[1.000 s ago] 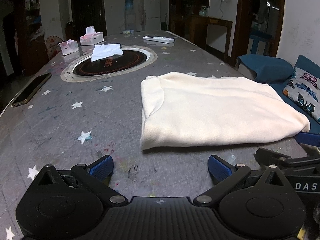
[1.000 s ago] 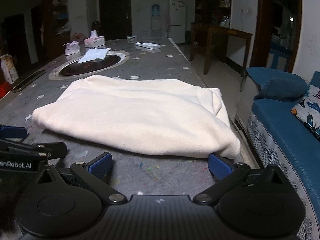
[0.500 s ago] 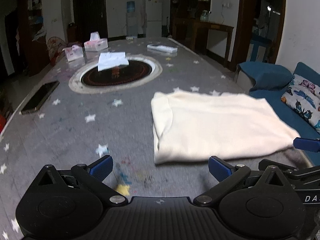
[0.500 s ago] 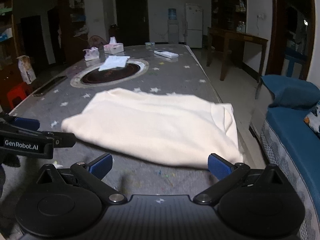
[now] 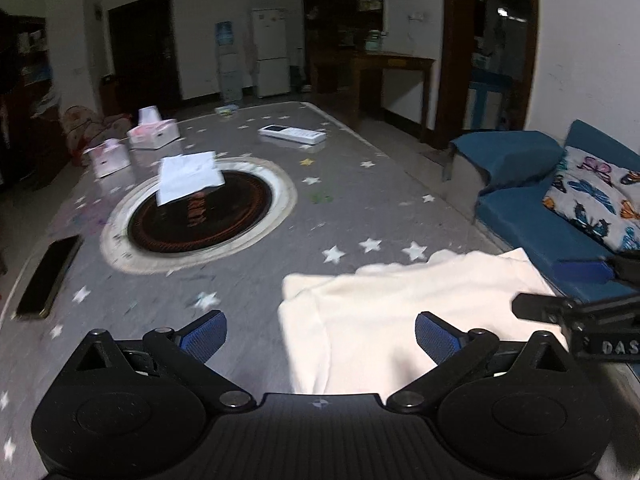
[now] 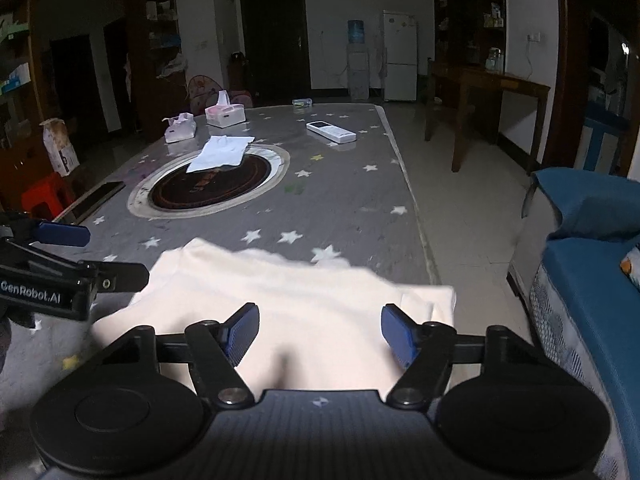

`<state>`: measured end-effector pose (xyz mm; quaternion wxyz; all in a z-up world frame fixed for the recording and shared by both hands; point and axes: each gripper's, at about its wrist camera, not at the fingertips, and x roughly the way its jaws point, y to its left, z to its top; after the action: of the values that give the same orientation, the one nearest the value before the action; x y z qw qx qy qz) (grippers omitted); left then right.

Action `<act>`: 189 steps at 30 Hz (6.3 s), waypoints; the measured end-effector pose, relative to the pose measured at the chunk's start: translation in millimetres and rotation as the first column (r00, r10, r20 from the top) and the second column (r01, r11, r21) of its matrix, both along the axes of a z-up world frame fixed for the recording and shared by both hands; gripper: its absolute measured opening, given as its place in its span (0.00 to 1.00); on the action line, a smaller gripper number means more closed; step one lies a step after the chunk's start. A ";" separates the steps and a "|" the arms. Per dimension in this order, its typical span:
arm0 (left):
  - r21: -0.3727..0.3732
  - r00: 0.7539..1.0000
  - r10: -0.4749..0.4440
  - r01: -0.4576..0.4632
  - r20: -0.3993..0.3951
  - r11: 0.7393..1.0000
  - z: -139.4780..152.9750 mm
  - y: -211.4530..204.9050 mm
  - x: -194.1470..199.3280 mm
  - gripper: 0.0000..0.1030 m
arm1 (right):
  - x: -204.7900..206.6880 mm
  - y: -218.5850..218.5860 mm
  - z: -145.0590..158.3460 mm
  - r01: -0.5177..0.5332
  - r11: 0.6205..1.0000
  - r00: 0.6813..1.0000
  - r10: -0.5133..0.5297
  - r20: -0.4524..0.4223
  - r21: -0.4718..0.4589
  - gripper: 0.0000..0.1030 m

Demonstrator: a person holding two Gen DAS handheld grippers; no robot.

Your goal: Fold clothes

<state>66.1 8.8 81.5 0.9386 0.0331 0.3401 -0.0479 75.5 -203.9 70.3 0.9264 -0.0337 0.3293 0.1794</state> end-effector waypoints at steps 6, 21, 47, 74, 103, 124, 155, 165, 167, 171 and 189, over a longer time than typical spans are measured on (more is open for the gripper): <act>0.036 0.996 -0.091 0.091 -0.004 0.995 -10.0 -10.4 34.1 0.85 | 44.0 6.5 -12.2 -0.040 0.999 0.999 0.039 -0.036 -0.034 0.48; 0.025 0.978 -0.183 0.186 -0.096 0.982 -45.0 -8.4 69.1 0.09 | 77.9 6.2 -31.9 -0.052 0.998 0.996 0.049 -0.073 -0.046 0.02; -0.060 0.930 -0.074 0.102 0.361 0.993 128.0 69.4 -116.1 0.07 | -98.4 35.5 169.1 -0.368 0.917 0.802 0.228 0.552 0.156 0.04; -0.146 0.982 0.113 -0.091 0.153 0.985 34.7 102.5 -204.6 0.64 | -169.4 74.3 60.0 -0.337 0.937 0.912 0.300 0.278 0.094 1.00; -0.152 0.966 0.224 -0.204 0.125 0.967 16.5 84.4 -260.0 1.00 | -212.9 88.5 21.3 -0.305 0.950 0.938 0.288 0.195 0.064 1.00; -0.149 0.934 0.355 -0.345 0.044 0.927 1.7 79.1 -266.0 1.00 | -222.5 89.5 5.7 -0.263 0.958 0.960 0.249 0.128 0.112 1.00; -0.103 0.935 0.353 -0.353 -0.015 0.930 -9.1 73.2 -254.0 1.00 | -221.2 97.0 0.7 -0.273 0.955 0.960 0.263 0.092 0.116 1.00; -0.100 0.932 0.359 -0.361 -0.041 0.927 -12.9 78.6 -244.4 1.00 | -211.8 102.1 -3.2 -0.271 0.955 0.962 0.265 0.066 0.116 1.00; -0.100 0.932 0.360 -0.363 -0.046 0.926 -13.7 79.9 -242.3 1.00 | -209.6 103.3 -4.1 -0.271 0.956 0.962 0.265 0.062 0.116 1.00; -0.100 0.931 0.362 -0.366 -0.056 0.925 -14.8 81.9 -238.4 1.00 | -204.9 105.3 -5.4 -0.269 0.956 0.963 0.264 0.053 0.120 1.00; -0.097 0.925 0.370 -0.377 -0.087 0.921 -17.5 93.3 -219.4 1.00 | -183.3 116.8 -10.3 -0.267 0.955 0.963 0.268 0.013 0.131 1.00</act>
<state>-153.2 102.1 64.0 0.9190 -0.0867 0.3679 0.1118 -107.7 -87.0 59.9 0.8930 -0.0166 0.3116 0.3245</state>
